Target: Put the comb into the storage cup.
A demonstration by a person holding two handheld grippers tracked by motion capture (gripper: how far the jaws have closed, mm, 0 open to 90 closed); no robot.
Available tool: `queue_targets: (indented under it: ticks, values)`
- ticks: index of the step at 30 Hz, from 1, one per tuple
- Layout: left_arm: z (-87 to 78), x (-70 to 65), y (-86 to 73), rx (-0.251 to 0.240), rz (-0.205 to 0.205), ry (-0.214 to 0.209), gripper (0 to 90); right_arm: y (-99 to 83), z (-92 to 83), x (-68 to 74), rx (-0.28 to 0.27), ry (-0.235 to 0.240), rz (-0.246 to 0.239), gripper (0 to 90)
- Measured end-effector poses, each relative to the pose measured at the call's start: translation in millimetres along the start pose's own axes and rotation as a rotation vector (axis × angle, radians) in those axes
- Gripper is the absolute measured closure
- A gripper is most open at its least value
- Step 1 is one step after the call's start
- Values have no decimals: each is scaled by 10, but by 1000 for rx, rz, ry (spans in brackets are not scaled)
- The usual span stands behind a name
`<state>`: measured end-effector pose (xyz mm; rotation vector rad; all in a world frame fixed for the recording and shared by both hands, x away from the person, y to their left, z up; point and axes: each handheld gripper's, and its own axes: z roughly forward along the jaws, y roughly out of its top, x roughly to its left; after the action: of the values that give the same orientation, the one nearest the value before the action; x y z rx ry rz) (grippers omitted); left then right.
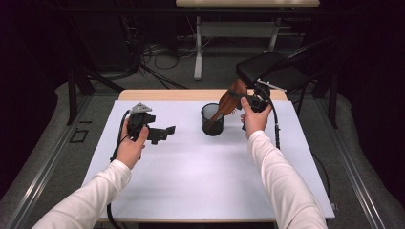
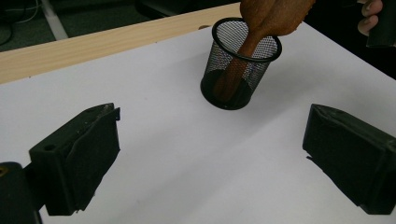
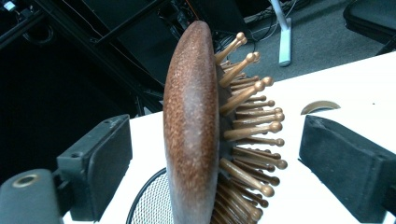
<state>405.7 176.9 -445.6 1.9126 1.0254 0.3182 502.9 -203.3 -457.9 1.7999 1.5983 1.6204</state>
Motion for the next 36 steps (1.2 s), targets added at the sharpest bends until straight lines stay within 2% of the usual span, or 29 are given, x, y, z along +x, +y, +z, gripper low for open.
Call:
queue_targets:
  ticks: [14, 18, 25, 36]
  values:
    - [-12, -14, 16, -2, 5, -2, 38, 47, -91, -9, 7, -43, -40, 65]
    - [-20, -2, 20, -6, 1, 2, 38, 68, -126, -19, 10, -44, -35, 61]
    - [-9, 12, 25, -3, -3, -1, 38, 104, -209, -26, 14, -44, -64, 54]
    - [-20, 60, 42, -12, -19, 4, 38, 187, -341, -74, -2, -40, -58, 53]
